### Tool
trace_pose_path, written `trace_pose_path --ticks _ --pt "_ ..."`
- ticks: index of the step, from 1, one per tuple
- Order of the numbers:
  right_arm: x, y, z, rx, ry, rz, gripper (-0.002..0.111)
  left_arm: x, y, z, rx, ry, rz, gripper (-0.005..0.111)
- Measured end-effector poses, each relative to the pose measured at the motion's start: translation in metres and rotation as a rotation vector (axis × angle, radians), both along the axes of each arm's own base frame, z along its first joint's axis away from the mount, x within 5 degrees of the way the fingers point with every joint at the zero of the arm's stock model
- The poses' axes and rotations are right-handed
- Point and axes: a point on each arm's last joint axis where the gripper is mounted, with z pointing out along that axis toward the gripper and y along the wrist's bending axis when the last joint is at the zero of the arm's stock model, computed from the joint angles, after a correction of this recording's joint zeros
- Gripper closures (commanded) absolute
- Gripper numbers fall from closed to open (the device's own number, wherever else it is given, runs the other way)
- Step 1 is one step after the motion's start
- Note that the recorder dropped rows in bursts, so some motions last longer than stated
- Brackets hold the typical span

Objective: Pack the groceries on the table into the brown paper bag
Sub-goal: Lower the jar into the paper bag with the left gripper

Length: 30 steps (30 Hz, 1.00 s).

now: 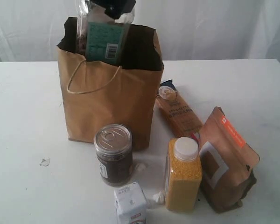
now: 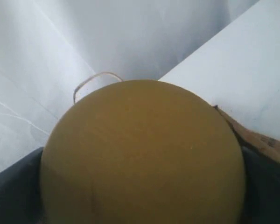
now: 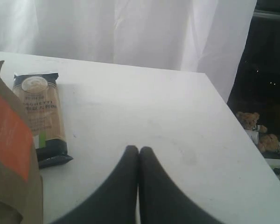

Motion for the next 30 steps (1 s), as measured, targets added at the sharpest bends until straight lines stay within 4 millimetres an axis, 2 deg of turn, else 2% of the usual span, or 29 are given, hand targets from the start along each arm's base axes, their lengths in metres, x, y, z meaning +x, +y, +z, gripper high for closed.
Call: trace_pose_path --ticks 6,13,22,30 --pt "0.0 0.0 0.0 0.0 0.0 0.0 0.108 0.002 -0.004 -0.007 0.006 0.023 -0.003 0.107" --pt "0.0 0.0 0.0 0.0 0.0 0.0 0.108 -0.007 -0.003 -0.022 0.044 0.073 -0.014 0.107" --pt "0.0 0.0 0.0 0.0 -0.001 0.0 0.108 -0.02 0.008 -0.014 0.072 0.086 -0.014 0.107" --pt "0.0 0.0 0.0 0.0 -0.001 0.0 0.108 -0.027 0.011 -0.046 0.111 0.162 -0.042 0.107"
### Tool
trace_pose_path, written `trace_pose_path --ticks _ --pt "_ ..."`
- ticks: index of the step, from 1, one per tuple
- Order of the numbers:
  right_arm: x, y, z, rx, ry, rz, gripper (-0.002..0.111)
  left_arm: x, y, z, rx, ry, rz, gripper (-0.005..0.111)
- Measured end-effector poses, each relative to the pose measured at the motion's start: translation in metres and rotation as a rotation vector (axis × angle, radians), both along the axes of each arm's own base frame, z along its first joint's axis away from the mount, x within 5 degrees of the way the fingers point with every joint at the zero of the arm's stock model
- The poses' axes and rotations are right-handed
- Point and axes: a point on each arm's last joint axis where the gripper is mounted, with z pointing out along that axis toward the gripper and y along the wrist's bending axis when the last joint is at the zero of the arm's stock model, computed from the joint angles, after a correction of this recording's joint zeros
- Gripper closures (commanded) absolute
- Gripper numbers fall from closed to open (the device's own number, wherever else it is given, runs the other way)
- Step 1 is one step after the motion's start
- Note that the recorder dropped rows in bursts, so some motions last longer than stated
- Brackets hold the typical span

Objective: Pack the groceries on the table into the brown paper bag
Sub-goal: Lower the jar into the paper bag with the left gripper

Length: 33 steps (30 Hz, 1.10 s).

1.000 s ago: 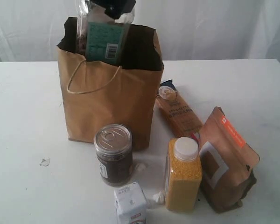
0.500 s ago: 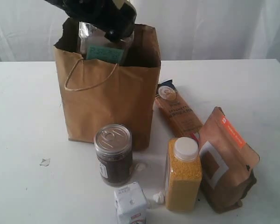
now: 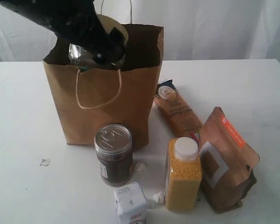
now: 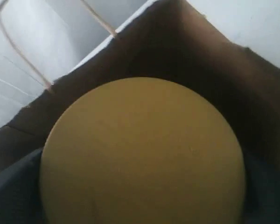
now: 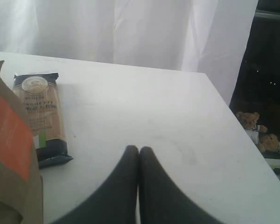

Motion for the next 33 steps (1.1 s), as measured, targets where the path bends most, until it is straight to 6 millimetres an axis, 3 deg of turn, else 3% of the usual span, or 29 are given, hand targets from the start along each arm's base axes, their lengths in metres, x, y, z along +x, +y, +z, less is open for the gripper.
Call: trace_pose_path --ticks 7,21,33 --pt "0.0 0.0 0.0 0.0 0.0 0.0 0.108 0.0 -0.002 -0.01 -0.013 -0.005 -0.016 0.107" --pt "0.0 0.0 0.0 0.0 0.0 0.0 0.108 0.016 0.018 -0.01 -0.019 0.0 0.059 0.107" --pt "0.0 0.0 0.0 0.0 0.0 0.0 0.108 0.019 0.023 -0.002 -0.083 -0.04 0.066 0.107"
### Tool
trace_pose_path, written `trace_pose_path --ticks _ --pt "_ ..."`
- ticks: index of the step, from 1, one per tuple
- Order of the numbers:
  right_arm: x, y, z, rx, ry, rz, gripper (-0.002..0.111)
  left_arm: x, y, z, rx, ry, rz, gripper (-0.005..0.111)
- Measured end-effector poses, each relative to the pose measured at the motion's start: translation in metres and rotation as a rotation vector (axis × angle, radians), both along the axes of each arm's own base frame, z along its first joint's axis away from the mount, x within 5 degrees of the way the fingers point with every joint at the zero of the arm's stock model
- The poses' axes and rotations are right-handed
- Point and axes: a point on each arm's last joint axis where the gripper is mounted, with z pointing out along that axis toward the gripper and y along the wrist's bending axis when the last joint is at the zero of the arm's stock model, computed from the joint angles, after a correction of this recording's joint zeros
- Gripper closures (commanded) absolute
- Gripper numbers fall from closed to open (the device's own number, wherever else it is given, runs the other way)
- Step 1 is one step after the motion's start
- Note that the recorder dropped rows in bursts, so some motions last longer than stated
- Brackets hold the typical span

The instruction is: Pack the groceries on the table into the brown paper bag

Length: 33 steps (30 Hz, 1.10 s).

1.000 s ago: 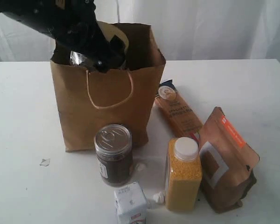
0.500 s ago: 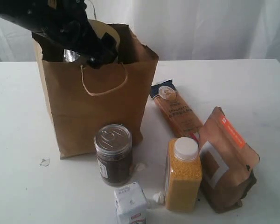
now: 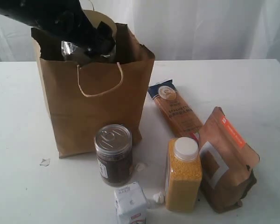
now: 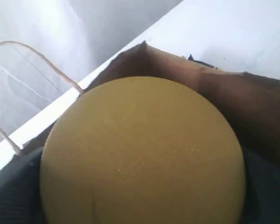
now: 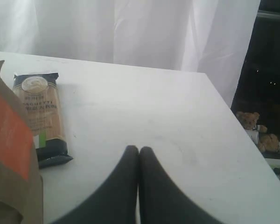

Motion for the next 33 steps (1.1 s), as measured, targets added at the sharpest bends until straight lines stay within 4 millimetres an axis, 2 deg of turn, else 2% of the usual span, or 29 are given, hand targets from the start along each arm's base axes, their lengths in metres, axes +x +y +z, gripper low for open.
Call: trace_pose_path --ticks 5,12,20,29,31,33 --pt "0.0 0.0 0.0 0.0 0.0 0.0 0.108 0.01 0.015 0.0 -0.029 0.007 0.057 0.107" --pt "0.0 0.0 0.0 0.0 0.0 0.0 0.108 0.008 0.008 -0.022 -0.163 0.071 0.05 0.107" --pt "0.0 0.0 0.0 0.0 0.0 0.0 0.108 0.015 0.019 -0.036 -0.246 0.107 0.108 0.107" --pt "0.0 0.0 0.0 0.0 0.0 0.0 0.108 0.018 0.025 -0.038 -0.268 0.108 0.132 0.107" --pt "0.0 0.0 0.0 0.0 0.0 0.0 0.108 0.018 0.025 -0.038 -0.27 0.109 0.132 0.104" --pt "0.0 0.0 0.0 0.0 0.0 0.0 0.108 0.018 0.024 -0.038 -0.274 0.112 0.133 0.094"
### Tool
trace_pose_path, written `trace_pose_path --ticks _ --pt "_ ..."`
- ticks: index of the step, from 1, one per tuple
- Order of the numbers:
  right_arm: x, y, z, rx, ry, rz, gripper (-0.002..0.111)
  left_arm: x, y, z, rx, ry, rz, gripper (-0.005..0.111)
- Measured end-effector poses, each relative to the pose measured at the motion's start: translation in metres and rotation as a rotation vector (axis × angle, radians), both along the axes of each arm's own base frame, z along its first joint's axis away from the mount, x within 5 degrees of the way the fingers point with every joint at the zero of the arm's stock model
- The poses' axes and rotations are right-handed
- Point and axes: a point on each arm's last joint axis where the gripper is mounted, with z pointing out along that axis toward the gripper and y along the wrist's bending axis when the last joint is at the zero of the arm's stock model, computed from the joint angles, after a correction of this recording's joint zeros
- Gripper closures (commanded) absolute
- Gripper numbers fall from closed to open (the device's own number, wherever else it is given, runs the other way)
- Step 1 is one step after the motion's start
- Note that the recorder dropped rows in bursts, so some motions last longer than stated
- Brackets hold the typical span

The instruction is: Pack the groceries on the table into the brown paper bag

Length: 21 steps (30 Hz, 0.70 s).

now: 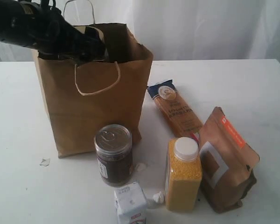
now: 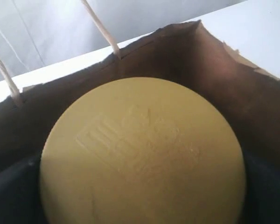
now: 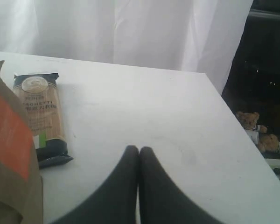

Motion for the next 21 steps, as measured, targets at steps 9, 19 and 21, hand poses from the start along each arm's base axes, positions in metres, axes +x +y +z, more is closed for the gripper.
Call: trace_pose_path --ticks 9,19,21 --pt "0.0 0.0 0.0 0.0 0.0 0.0 0.108 -0.0013 0.0003 -0.0021 0.004 0.029 0.001 0.025" --pt "0.0 0.0 0.0 0.0 0.0 0.0 0.108 -0.0022 0.0005 -0.0034 0.007 0.047 0.002 0.019" --pt "0.0 0.0 0.0 0.0 0.0 0.0 0.108 -0.003 0.0009 -0.0023 0.007 0.046 0.002 0.017"
